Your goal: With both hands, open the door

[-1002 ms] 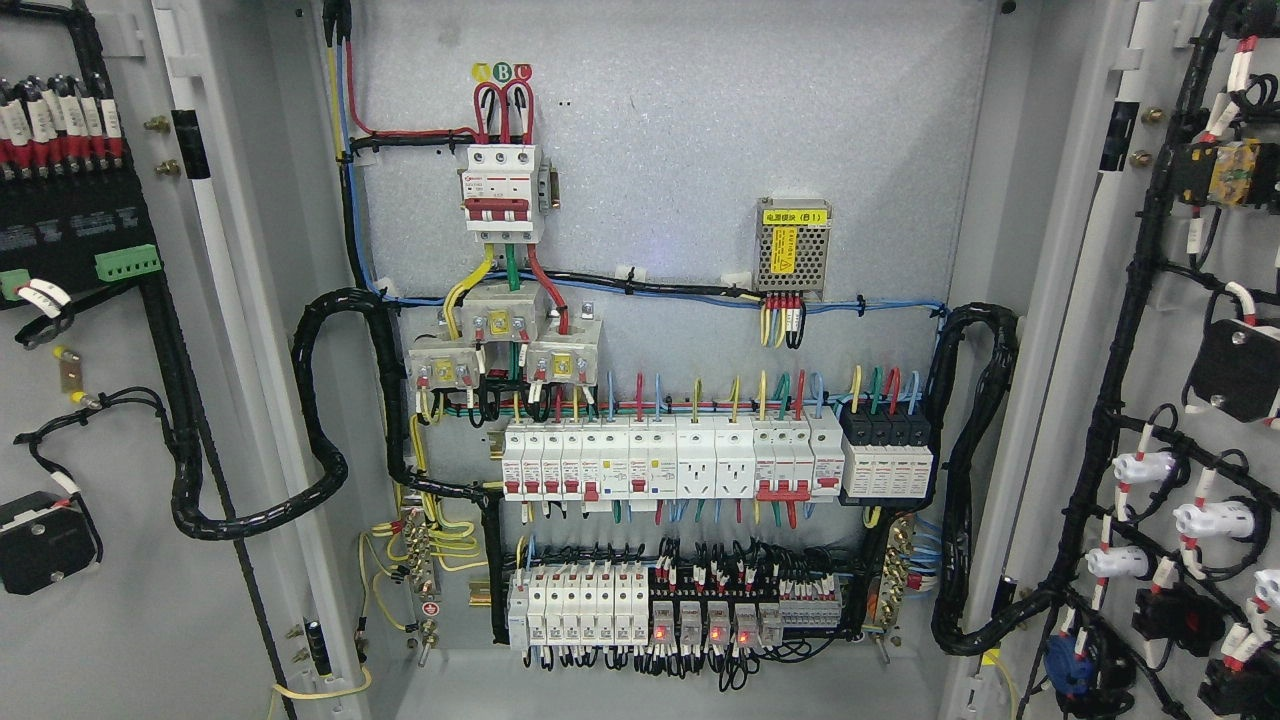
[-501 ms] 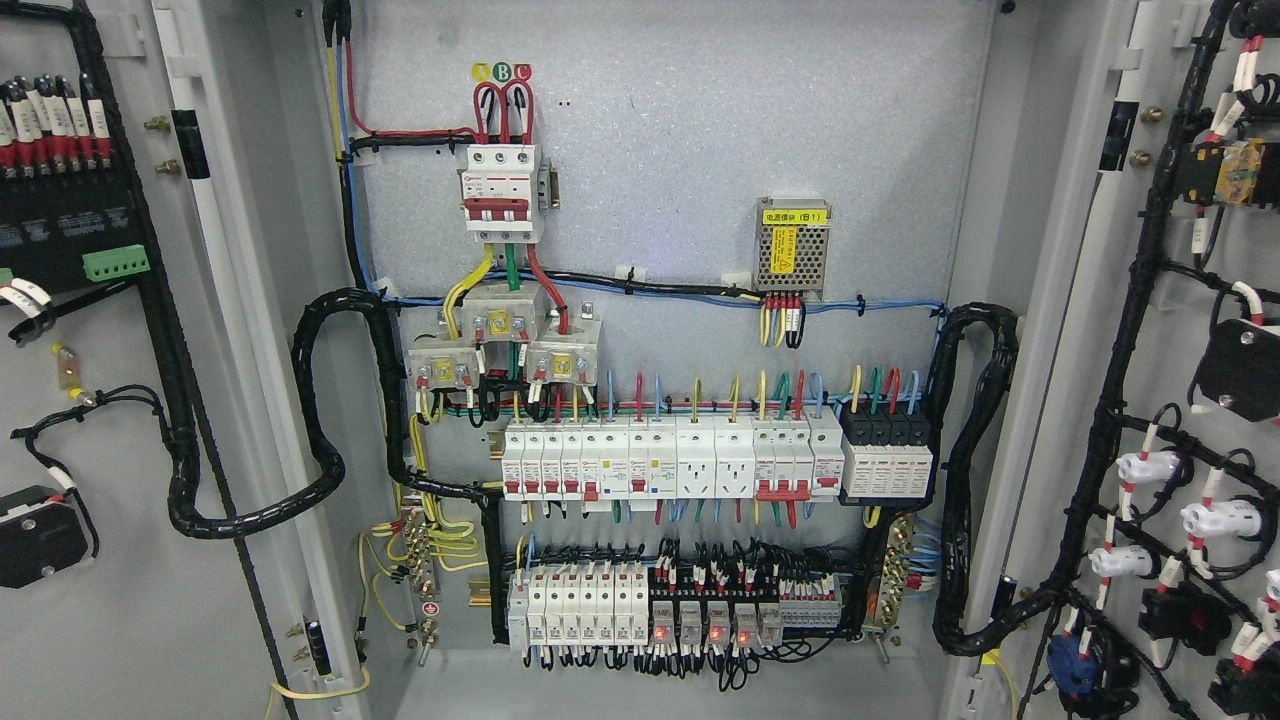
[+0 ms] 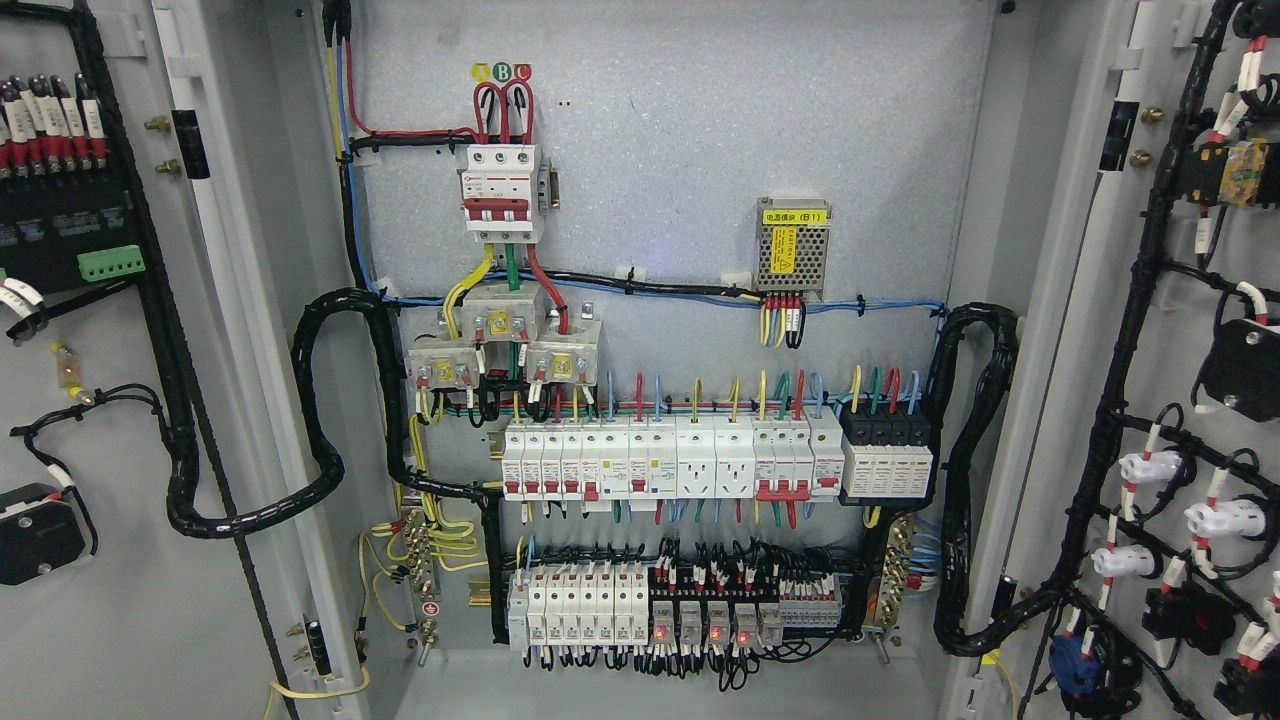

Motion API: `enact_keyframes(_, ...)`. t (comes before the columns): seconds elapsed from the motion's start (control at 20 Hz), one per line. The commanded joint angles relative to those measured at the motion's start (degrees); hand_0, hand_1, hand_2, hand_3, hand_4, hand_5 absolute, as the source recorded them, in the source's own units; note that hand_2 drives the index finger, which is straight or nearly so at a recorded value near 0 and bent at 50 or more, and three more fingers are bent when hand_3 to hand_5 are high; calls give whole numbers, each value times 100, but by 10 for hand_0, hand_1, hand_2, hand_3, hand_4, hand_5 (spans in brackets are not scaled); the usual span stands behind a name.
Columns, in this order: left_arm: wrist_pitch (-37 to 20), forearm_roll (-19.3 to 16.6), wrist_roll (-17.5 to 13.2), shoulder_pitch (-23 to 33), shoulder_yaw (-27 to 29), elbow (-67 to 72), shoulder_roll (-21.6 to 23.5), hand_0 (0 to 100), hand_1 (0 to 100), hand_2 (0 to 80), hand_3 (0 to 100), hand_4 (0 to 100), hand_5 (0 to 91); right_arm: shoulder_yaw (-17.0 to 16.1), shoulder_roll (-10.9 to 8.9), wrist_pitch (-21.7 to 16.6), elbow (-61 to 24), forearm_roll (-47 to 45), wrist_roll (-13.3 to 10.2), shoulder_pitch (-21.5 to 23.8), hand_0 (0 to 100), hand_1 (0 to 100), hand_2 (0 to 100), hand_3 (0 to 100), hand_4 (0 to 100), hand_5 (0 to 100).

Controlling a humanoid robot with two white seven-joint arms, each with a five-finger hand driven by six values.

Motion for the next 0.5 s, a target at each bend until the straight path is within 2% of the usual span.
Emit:
enact_keyframes(0.0,3,-1,29,-7,-7,26,18,289,0,27,28,33,0,-186,-42,1,32,16,-31,-15,219,0,0,0,0,0)
enact_keyframes(0.45,11,-27,29,37,-16,-492,-70,289,0,28,28,33,0,-204,2,2,59,24,-31,-50,219,0,0,0,0,0)
